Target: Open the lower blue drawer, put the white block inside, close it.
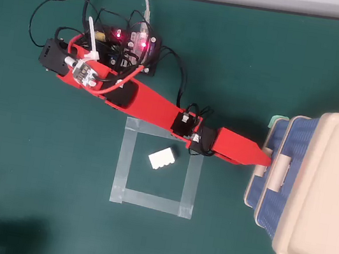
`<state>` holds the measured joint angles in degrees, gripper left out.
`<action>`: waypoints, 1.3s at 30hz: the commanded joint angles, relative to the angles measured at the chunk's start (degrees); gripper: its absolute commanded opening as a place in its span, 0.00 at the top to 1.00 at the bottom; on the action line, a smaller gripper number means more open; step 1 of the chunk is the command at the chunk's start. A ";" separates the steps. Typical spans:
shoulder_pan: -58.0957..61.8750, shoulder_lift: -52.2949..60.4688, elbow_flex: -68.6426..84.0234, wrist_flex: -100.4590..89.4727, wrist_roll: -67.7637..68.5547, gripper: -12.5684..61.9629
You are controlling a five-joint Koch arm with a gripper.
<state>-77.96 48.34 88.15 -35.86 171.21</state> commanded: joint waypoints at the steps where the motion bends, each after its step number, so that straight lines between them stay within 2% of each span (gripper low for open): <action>1: -0.18 1.67 -7.56 3.60 3.43 0.94; 5: 0.62 4.31 -2.64 3.60 3.87 0.94; 15: 3.16 33.40 38.67 3.16 9.84 0.94; 23: 6.68 44.21 52.29 3.34 10.02 0.93; 24: 6.59 43.95 52.21 3.43 9.76 0.88; 26: 6.50 43.68 52.12 3.69 9.49 0.62; 27: 6.50 43.86 52.56 3.78 9.32 0.44; 28: 6.50 44.30 52.82 3.69 9.23 0.38; 32: 6.59 53.17 57.83 5.98 9.32 0.36; 34: 6.77 61.88 60.12 15.21 9.32 0.36; 36: 7.91 70.05 58.10 35.68 9.40 0.37; 39: 12.57 73.65 41.92 70.66 9.49 0.37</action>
<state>-66.71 119.53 137.81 15.29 176.75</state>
